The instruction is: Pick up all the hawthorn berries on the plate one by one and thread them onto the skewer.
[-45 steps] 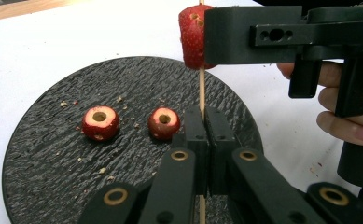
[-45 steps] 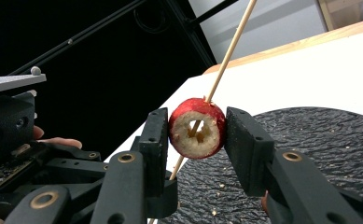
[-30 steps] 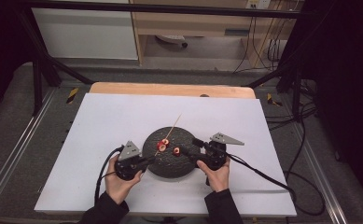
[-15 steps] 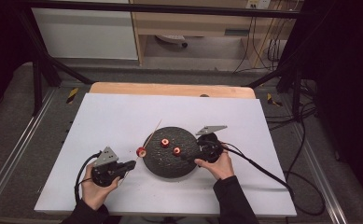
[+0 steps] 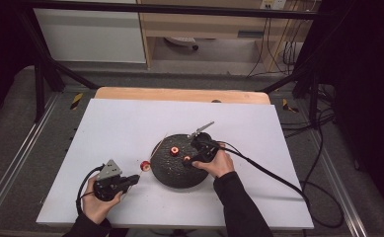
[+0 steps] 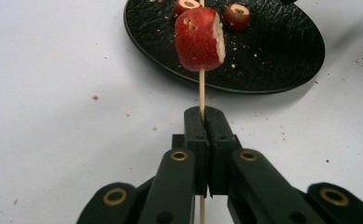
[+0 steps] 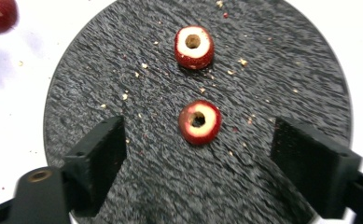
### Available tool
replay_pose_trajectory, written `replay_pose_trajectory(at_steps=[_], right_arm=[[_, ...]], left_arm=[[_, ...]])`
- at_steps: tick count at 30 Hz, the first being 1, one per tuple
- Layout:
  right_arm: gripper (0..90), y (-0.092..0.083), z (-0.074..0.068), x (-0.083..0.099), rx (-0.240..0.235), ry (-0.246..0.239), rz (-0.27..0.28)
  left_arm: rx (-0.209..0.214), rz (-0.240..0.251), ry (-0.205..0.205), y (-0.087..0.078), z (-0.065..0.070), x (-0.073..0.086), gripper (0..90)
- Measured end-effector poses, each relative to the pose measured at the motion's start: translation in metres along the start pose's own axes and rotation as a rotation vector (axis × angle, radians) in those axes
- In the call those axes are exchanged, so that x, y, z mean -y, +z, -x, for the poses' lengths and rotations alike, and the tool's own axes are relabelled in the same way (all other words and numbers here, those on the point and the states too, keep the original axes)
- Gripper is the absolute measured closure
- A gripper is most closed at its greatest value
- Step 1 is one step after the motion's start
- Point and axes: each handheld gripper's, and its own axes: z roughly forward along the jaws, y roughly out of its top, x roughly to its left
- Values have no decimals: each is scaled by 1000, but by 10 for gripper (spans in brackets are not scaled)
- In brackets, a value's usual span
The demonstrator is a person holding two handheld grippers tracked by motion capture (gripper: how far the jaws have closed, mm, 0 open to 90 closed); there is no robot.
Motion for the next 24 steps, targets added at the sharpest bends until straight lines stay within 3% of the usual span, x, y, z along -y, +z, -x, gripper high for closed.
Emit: replay_pose_trajectory(at_steps=[10, 19, 24], right_arm=[[374, 22, 6, -10, -3, 83, -74], [506, 27, 10, -12, -28, 159, -86], [560, 29, 12, -13, -36, 177, -97]], left_arm=[[9, -6, 0, 2, 1, 2, 888], [8, -9, 2, 3, 2, 2, 888], [10, -10, 1, 3, 2, 2, 888]])
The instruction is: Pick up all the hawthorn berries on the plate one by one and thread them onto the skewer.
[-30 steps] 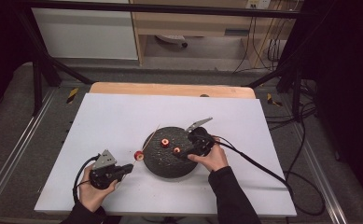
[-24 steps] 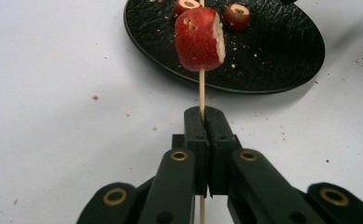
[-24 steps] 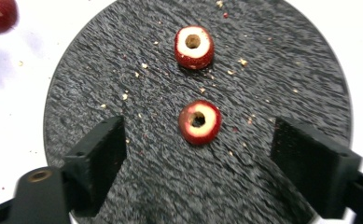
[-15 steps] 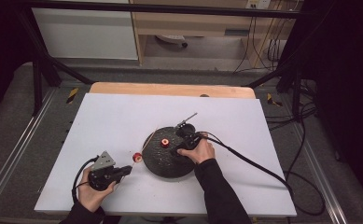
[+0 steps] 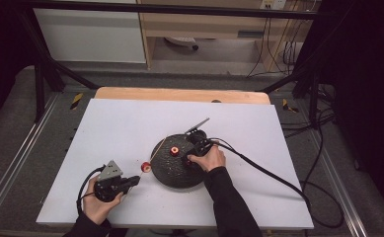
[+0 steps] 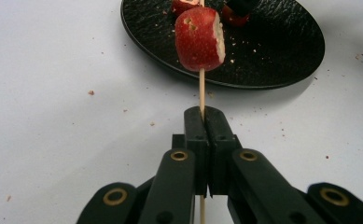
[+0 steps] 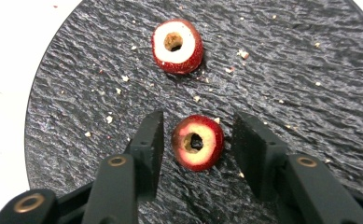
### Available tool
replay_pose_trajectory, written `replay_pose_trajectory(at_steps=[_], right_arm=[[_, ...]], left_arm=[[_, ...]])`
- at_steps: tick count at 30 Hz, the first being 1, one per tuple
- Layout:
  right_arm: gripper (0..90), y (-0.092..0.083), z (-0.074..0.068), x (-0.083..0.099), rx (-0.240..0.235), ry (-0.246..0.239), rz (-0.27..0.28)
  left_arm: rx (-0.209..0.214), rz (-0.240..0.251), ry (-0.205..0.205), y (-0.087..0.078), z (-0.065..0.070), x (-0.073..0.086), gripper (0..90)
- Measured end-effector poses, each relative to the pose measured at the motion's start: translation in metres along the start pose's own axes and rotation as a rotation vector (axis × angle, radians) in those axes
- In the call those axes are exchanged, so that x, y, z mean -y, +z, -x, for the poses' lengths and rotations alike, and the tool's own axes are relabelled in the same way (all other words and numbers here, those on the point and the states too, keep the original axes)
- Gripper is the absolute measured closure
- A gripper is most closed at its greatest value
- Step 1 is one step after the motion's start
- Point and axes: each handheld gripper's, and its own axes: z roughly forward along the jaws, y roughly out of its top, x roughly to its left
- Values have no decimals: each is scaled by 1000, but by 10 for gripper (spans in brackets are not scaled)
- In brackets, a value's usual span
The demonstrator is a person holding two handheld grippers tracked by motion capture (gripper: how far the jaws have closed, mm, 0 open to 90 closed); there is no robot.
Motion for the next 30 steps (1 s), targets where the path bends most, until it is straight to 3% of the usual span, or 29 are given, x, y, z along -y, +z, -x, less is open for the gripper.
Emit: replay_pose_trajectory(at_steps=[15, 30], right_arm=[[621, 2, 2, -1, -11, 23, -17], [626, -28, -8, 6, -67, -2, 137]], left_arm=[[4, 5, 1, -1, 1, -1, 888], [4, 10, 8, -1, 4, -1, 888]])
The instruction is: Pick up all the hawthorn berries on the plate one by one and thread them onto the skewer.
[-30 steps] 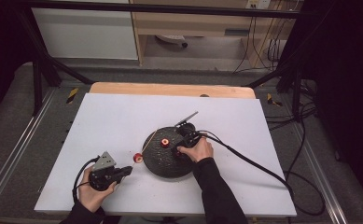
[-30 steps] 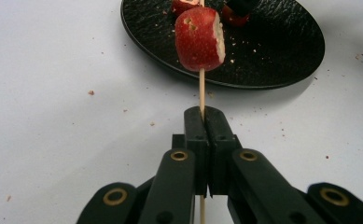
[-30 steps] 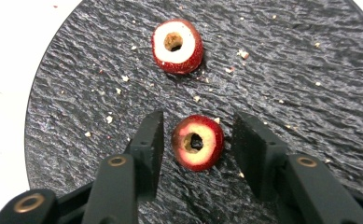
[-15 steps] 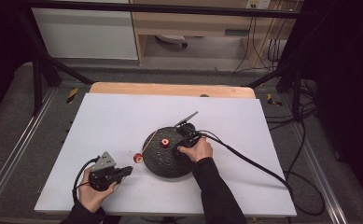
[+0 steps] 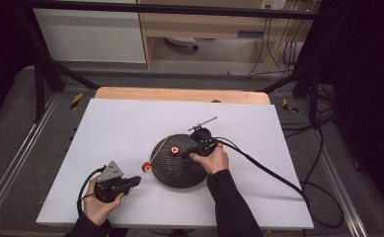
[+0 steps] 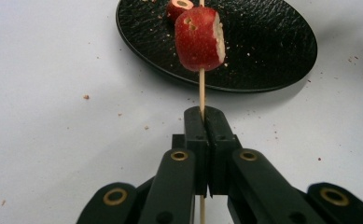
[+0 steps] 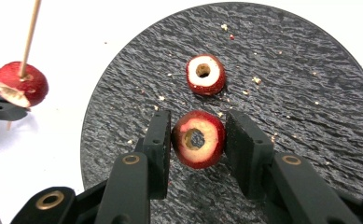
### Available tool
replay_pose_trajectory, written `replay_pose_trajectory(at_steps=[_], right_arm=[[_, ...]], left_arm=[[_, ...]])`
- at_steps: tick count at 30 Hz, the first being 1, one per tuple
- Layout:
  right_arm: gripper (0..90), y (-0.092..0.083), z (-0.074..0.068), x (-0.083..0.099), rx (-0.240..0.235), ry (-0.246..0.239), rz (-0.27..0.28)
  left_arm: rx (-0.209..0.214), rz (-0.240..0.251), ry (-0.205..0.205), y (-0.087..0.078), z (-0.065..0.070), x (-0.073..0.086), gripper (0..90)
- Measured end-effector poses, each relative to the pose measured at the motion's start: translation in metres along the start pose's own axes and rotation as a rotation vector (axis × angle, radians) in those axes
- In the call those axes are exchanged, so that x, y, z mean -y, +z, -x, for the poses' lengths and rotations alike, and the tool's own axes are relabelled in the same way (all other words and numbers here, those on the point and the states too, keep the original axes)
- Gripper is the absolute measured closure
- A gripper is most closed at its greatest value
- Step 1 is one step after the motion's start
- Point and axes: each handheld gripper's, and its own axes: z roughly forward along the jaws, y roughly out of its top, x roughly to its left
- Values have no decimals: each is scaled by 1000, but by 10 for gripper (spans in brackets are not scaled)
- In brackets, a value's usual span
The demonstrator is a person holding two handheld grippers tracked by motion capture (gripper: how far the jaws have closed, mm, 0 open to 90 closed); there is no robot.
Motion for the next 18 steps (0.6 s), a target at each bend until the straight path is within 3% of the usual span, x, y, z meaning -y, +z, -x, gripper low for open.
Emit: replay_pose_trajectory(at_steps=[6, 18], right_arm=[[626, -8, -1, 6, -9, -8, 59], [627, -21, 9, 33, -68, 28, 271]], left_arm=[[-3, 7, -1, -1, 1, -1, 888], [-9, 9, -1, 0, 3, -1, 888]])
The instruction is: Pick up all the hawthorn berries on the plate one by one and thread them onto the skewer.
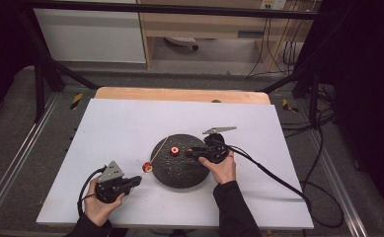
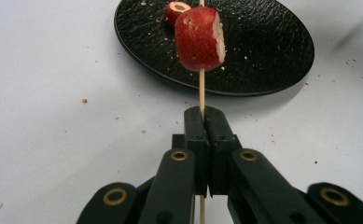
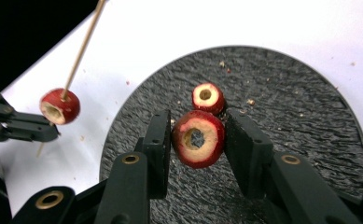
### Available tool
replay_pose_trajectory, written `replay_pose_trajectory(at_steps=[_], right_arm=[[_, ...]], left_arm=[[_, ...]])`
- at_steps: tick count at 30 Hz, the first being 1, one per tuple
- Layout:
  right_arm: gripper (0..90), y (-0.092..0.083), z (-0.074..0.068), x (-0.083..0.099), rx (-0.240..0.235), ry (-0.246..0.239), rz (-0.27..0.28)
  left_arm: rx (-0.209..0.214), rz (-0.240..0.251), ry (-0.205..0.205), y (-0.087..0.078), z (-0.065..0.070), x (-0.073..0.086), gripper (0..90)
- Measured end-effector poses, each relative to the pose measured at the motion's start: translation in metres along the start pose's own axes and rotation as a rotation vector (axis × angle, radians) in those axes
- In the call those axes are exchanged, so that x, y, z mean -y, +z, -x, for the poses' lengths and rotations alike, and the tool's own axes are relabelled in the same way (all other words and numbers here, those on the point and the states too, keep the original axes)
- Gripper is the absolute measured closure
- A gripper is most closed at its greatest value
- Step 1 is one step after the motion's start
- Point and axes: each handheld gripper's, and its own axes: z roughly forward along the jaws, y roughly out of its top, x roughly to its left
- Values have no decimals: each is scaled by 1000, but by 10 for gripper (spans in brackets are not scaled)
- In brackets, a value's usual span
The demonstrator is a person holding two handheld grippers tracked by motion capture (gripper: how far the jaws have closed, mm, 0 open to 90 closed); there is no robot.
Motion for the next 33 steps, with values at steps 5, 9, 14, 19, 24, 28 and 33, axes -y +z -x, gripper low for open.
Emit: replay_pose_trajectory(at_steps=[5, 9, 14, 19, 24, 28, 33], right_arm=[[628, -8, 2, 7, -22, 21, 81], [628, -12, 3, 14, -45, 47, 156], [628, -15, 3, 21, -73, 77, 269], [628, -17, 3, 26, -82, 108, 384], [628, -19, 4, 27, -86, 128, 460], [628, -20, 4, 25, -92, 130, 519], [628, -22, 5, 23, -86, 128, 573]], left_arm=[[-1, 2, 1, 0, 2, 0, 888], [-1, 5, 1, 0, 4, -1, 888], [-4, 4, 1, 3, 7, -2, 888], [-1, 4, 6, 5, 12, -5, 888], [-5, 13, 7, 6, 16, -11, 888], [0, 14, 14, 8, 20, -15, 888], [-1, 19, 16, 11, 24, -20, 888]])
